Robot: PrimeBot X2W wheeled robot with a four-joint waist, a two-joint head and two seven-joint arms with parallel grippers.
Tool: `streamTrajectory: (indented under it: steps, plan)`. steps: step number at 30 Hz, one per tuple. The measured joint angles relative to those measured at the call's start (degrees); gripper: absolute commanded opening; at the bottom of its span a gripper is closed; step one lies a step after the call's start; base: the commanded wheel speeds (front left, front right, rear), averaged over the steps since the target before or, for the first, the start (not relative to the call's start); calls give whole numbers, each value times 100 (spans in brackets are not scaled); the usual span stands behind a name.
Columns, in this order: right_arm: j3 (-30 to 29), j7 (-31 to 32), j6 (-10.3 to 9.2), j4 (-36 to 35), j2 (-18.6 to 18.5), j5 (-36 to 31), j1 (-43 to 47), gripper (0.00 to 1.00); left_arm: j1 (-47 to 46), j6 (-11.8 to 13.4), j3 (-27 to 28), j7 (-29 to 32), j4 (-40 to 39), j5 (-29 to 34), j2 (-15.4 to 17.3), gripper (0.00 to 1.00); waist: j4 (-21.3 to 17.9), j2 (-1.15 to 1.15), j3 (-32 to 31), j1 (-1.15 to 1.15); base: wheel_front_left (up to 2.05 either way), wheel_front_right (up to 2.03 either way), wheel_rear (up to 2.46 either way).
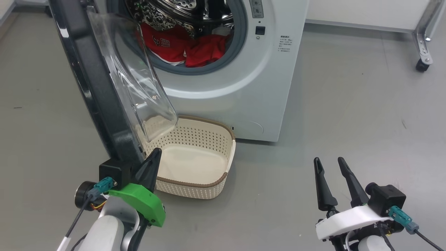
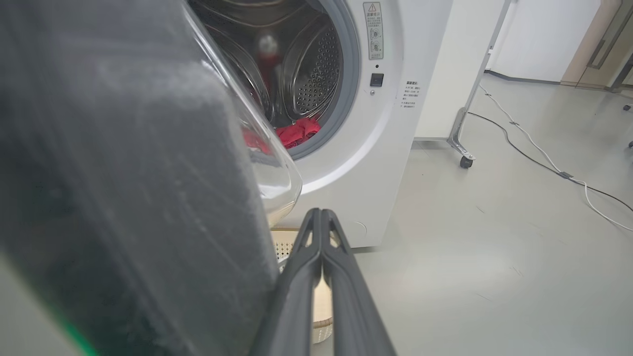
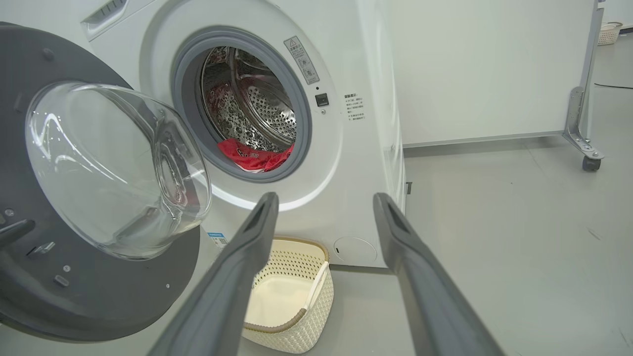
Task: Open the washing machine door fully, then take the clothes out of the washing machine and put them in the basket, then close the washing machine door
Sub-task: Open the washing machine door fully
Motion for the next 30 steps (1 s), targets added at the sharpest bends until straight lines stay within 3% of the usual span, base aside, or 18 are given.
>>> streamTrajectory:
  steps: [15,30]
  plan:
    - [10,0,32,11,30,-29,92,100,-3,51,153,-149,47,-131,-1,0,562,0,-31,0,0,0,0]
    - [113,0,51,13,48,-122,47,100,-123,261,691,-297,31,-363,55,0,809,0,309,0,0,0,0]
